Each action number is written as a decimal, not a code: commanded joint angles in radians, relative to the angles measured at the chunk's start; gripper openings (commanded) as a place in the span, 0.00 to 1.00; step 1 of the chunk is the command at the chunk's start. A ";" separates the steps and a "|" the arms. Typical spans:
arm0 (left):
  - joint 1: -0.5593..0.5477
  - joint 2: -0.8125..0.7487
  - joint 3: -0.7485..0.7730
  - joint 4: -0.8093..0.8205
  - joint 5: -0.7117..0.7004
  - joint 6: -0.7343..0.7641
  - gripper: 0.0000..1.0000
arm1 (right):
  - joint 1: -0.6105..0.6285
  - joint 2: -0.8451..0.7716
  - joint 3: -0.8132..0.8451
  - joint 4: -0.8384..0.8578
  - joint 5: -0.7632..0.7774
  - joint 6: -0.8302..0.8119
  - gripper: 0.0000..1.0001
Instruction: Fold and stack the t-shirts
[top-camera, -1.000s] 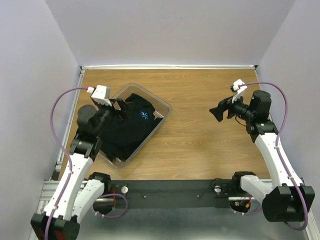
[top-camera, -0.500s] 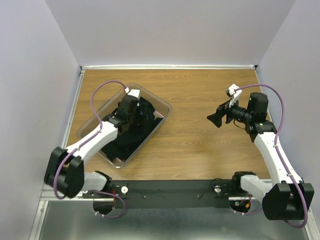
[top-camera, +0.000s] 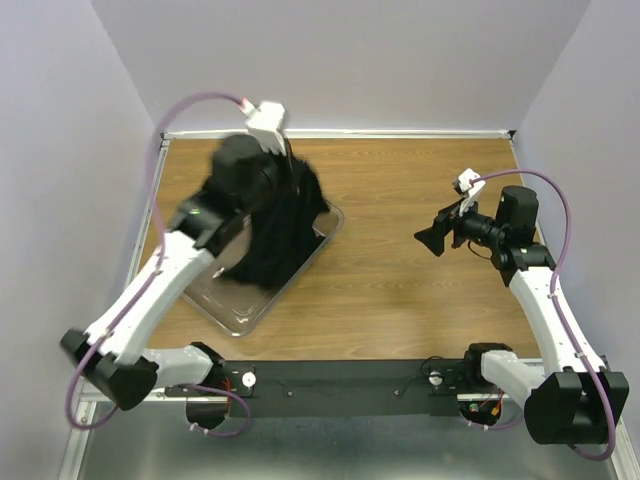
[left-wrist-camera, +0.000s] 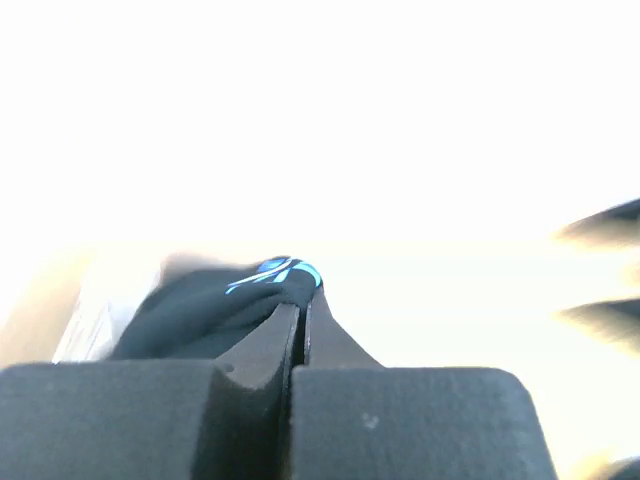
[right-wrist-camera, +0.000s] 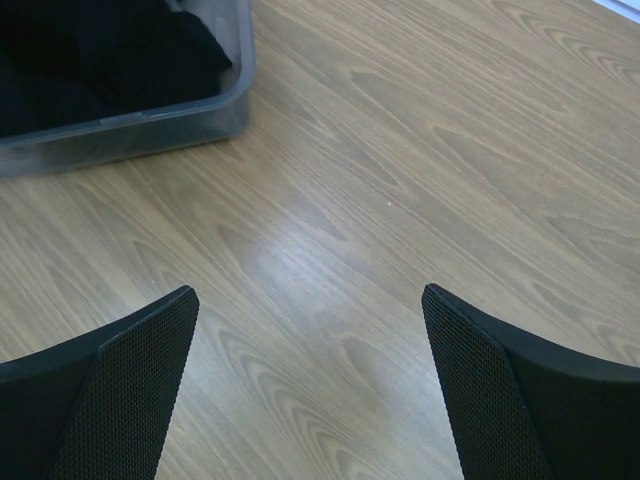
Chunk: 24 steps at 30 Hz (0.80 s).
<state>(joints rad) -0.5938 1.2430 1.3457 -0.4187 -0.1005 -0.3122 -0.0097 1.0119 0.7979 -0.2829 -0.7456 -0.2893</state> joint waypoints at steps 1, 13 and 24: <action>-0.024 -0.013 0.297 0.245 0.428 -0.078 0.00 | -0.003 -0.012 0.003 -0.010 0.066 0.010 1.00; -0.135 0.400 0.834 0.325 0.593 -0.203 0.00 | -0.016 0.045 0.052 0.063 0.678 0.205 1.00; -0.143 0.352 0.391 0.357 0.459 -0.100 0.00 | -0.076 -0.004 0.038 0.090 0.711 0.184 1.00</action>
<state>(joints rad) -0.7288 1.6516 1.7802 -0.1326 0.3969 -0.4458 -0.0818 1.0245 0.8215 -0.2184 -0.0338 -0.0948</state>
